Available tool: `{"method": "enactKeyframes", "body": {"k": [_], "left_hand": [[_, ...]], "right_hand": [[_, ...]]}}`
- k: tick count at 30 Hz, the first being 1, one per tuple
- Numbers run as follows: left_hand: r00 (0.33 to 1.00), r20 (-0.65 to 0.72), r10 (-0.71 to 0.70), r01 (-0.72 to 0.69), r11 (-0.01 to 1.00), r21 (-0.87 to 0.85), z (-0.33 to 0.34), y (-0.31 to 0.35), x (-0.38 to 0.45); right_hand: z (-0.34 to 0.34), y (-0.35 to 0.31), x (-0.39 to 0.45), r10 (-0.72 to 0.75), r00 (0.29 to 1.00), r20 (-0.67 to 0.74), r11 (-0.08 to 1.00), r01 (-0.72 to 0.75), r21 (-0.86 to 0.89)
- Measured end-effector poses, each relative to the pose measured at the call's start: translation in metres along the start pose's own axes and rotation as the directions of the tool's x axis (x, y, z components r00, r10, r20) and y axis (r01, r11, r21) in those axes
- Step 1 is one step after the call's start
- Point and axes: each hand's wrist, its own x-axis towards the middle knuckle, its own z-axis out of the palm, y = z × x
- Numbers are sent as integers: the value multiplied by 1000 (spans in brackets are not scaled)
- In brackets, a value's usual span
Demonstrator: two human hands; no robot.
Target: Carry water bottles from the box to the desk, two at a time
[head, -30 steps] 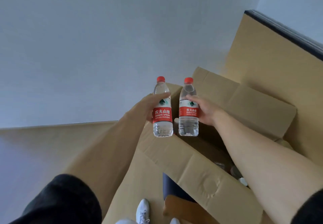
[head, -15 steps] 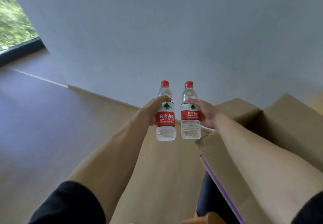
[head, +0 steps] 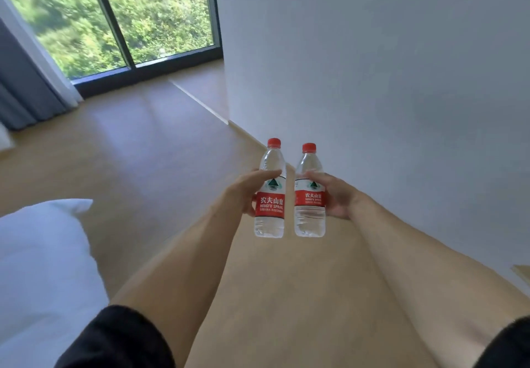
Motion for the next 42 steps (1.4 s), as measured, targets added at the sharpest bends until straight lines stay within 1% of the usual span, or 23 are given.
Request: {"method": "enactKeyframes", "body": {"k": [5,11,16,22,28,32,38,42], "left_hand": [[994,-109,-15,3,994,-112,-87,-7,3],[973,-212,-93,33,962,-270,-175,-15,11],[937,-318,-142,29,942,-334,-238,-15,30],[885,-447,-134,-71,908,-413,-317,11,71],[836,-529,-145,-151,866,-476,-384,52,114],[819,-551,-162,-191,828,-528,-420,68,133],[798,-600,-61,-332,786,-522,-487,94,169],[788,-613,52,-446,735,-511,-545,101,201]], "right_hand": [[70,-13,67,74,988,137,996,-67,-51],[142,-29,146,182,956,231,976,-146,-163],[194,-34,225,228,924,307,959,-159,-236],[244,-63,337,304,844,441,937,-181,-299],[285,-115,439,366,768,525,921,-219,-322],[309,-135,485,383,729,568,919,-236,-317],[355,-164,559,354,721,595,927,-184,-328],[392,-179,614,306,721,622,936,-107,-336]]}}
